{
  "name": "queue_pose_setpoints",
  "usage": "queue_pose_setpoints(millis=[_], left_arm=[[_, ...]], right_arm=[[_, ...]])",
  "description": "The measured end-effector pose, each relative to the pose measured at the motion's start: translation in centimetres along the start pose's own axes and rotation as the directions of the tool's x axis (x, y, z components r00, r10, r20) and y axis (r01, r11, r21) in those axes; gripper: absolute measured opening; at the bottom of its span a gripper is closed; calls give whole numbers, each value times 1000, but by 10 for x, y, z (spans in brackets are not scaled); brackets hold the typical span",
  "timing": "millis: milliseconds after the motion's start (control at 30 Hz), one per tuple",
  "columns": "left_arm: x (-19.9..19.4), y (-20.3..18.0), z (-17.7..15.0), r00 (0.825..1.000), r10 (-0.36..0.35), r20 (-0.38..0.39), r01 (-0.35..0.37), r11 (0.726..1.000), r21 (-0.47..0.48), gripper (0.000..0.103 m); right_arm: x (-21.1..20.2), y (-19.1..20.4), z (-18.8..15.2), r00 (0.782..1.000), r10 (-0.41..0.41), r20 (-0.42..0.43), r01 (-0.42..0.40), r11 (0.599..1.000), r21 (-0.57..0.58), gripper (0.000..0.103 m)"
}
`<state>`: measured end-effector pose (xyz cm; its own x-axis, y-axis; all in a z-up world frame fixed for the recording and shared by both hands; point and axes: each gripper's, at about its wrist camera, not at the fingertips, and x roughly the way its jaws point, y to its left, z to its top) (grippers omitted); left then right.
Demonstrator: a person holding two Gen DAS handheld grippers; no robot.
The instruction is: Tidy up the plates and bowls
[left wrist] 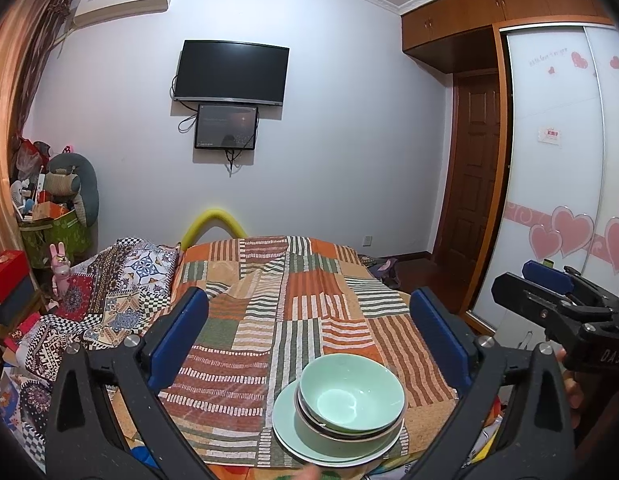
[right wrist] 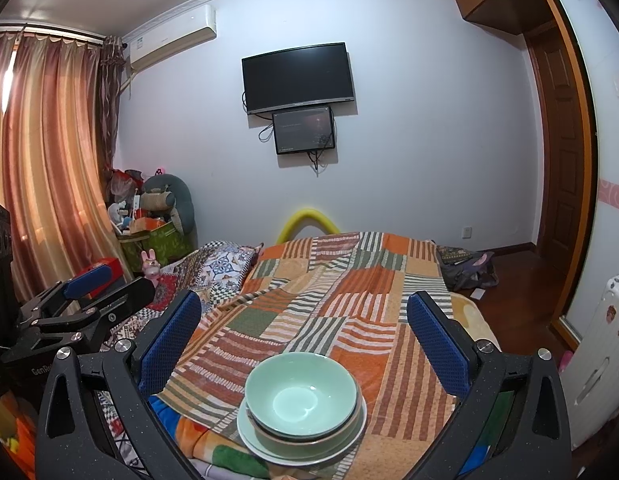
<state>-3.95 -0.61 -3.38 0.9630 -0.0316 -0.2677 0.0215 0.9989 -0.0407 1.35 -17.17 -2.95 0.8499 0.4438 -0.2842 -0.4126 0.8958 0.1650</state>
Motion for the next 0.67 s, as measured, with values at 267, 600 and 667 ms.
queue_pose_setpoints(millis=[267,600,667], left_arm=[[-1,-5,-2,1000,-16,-6,16,1000,22,102],[0,-2,1,999,-34,-13,34,999,-7,102],[1,-3,1,999,-36,-15,36,999,-5,102]], right_arm=[[0,1,0,1000,-2,1,2,1000,-3,103],[-1,2,0,1000,-1,1,1,1000,-4,103],[-1,2,1,1000,-2,0,2,1000,-6,103]])
